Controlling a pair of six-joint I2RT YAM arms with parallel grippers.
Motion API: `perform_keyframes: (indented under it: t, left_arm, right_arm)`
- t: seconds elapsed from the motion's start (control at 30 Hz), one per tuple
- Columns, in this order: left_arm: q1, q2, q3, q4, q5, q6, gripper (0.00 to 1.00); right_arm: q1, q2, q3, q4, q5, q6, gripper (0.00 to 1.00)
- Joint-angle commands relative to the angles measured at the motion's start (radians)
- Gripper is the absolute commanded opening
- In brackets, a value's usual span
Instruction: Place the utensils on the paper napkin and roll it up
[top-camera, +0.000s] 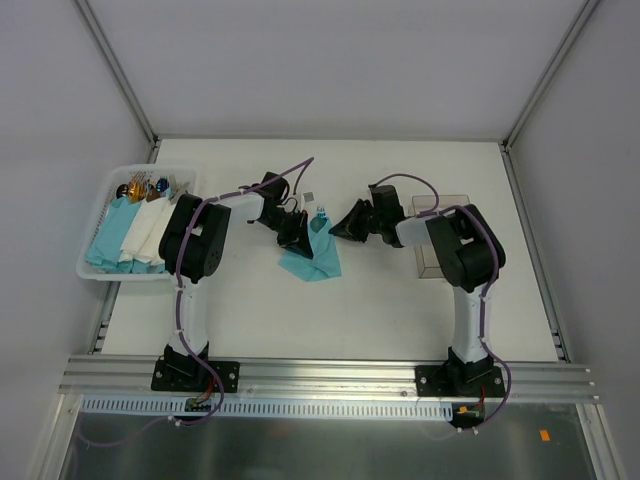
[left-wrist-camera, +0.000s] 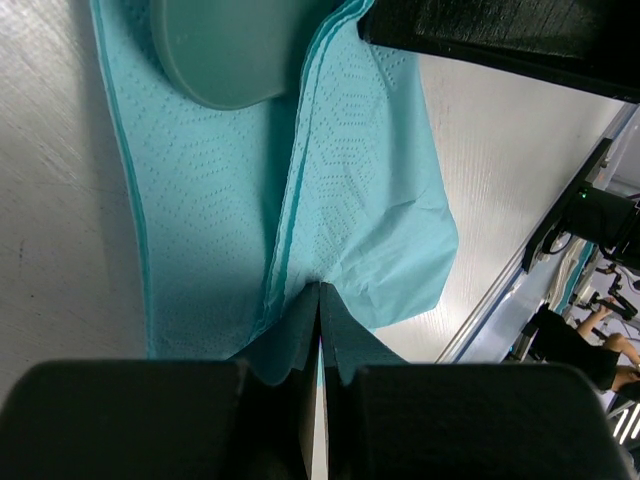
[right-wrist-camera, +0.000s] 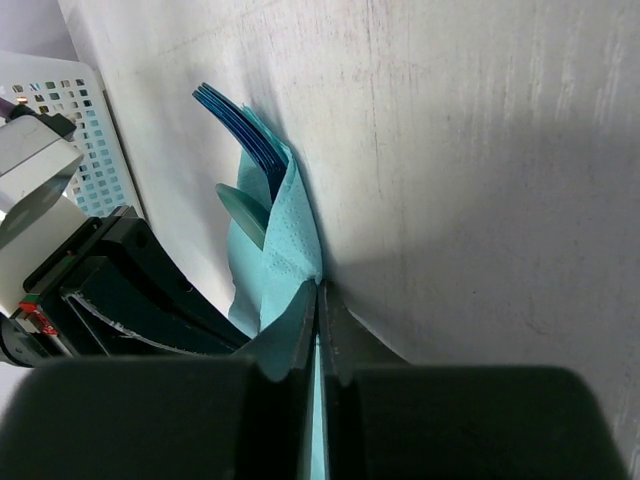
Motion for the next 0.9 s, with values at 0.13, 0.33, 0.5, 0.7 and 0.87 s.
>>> perform_keyframes:
  t: [0.13, 0.33, 0.5, 0.7, 0.87]
  left_arm:
    - [0.012, 0.012, -0.024, -0.044, -0.118, 0.058, 0.00]
    - [0.013, 0.017, -0.024, -0.046, -0.112, 0.053, 0.00]
    - [0.013, 0.017, -0.023, -0.046, -0.112, 0.050, 0.00]
    - [0.015, 0.020, -0.021, -0.044, -0.113, 0.051, 0.00]
    - [0.015, 0.023, -0.022, -0.046, -0.110, 0.050, 0.00]
  right_arm:
    - [-0.010, -0.020, -0.005, 0.007, -0.030, -0.021, 0.29]
    - [-0.011, -0.054, -0.072, 0.018, -0.062, -0.027, 0.35]
    - [-0.014, -0.061, -0.114, 0.040, -0.073, -0.026, 0.27]
    - [-0.011, -0.064, -0.151, 0.075, -0.075, -0.017, 0.10]
    - [-0.011, -0.067, -0.149, 0.095, -0.096, -0.009, 0.19]
